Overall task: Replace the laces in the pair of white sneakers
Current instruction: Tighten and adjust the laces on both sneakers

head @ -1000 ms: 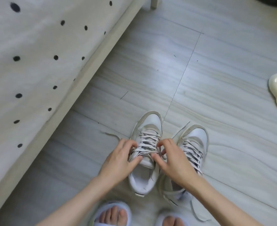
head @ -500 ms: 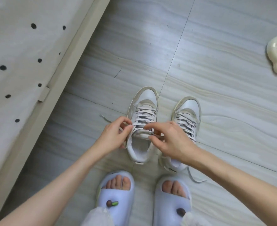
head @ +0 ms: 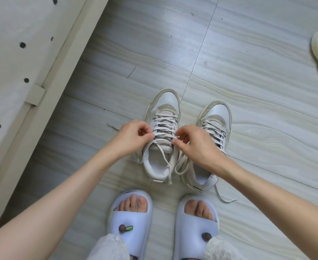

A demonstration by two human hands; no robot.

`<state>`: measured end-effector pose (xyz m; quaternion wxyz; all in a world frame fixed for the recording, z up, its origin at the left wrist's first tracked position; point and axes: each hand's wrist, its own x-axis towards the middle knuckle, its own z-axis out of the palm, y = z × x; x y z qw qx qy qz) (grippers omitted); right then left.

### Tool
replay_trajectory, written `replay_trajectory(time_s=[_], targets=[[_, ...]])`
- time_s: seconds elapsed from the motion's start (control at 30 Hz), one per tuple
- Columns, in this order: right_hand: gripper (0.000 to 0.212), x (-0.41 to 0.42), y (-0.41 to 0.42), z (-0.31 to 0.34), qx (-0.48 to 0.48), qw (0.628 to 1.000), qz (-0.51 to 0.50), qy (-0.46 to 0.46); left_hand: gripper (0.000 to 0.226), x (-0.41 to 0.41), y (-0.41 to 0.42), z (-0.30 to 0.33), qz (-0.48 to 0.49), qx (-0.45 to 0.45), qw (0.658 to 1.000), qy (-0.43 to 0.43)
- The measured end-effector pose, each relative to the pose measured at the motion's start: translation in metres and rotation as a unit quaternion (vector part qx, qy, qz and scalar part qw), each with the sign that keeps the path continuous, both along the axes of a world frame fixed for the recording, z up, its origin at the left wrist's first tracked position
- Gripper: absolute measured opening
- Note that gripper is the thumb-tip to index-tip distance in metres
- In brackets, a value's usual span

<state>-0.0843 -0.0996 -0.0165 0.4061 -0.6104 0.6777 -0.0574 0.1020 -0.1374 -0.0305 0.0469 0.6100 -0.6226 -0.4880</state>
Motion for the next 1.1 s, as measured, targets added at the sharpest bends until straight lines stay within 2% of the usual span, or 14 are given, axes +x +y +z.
replay_trajectory(time_s=[0.1,0.23,0.37,0.57,0.67,0.83,0.9,1.1], targets=[[0.02,0.003,-0.002,-0.005,0.018,0.999,-0.029,0.003,0.014,-0.004,-0.007,0.007,-0.04,-0.016,0.999,-0.022],[0.009,0.003,-0.006,-0.003,0.006,0.998,-0.058,-0.011,0.01,-0.019,-0.014,0.022,-0.074,-0.056,0.995,0.022],[0.005,0.001,-0.009,-0.001,0.021,0.998,-0.054,-0.019,0.007,-0.01,-0.022,0.019,-0.008,0.029,0.994,0.102],[0.005,-0.001,-0.01,-0.005,0.007,1.0,-0.011,-0.02,0.006,0.018,-0.002,0.004,0.059,0.151,0.976,0.148],[0.008,0.002,-0.01,-0.006,0.005,1.0,0.011,-0.016,0.011,0.017,0.001,0.003,0.075,0.155,0.971,0.165],[0.005,0.01,0.006,-0.006,-0.042,0.999,0.012,-0.005,0.021,0.01,0.001,0.002,0.047,0.112,0.985,0.122],[0.013,0.006,0.016,-0.01,-0.067,0.998,0.014,0.014,0.022,0.01,0.004,-0.001,0.062,0.098,0.986,0.118],[0.042,-0.029,0.034,-0.023,-0.129,0.978,0.141,0.085,0.021,0.013,0.01,-0.006,0.091,0.076,0.984,0.132]])
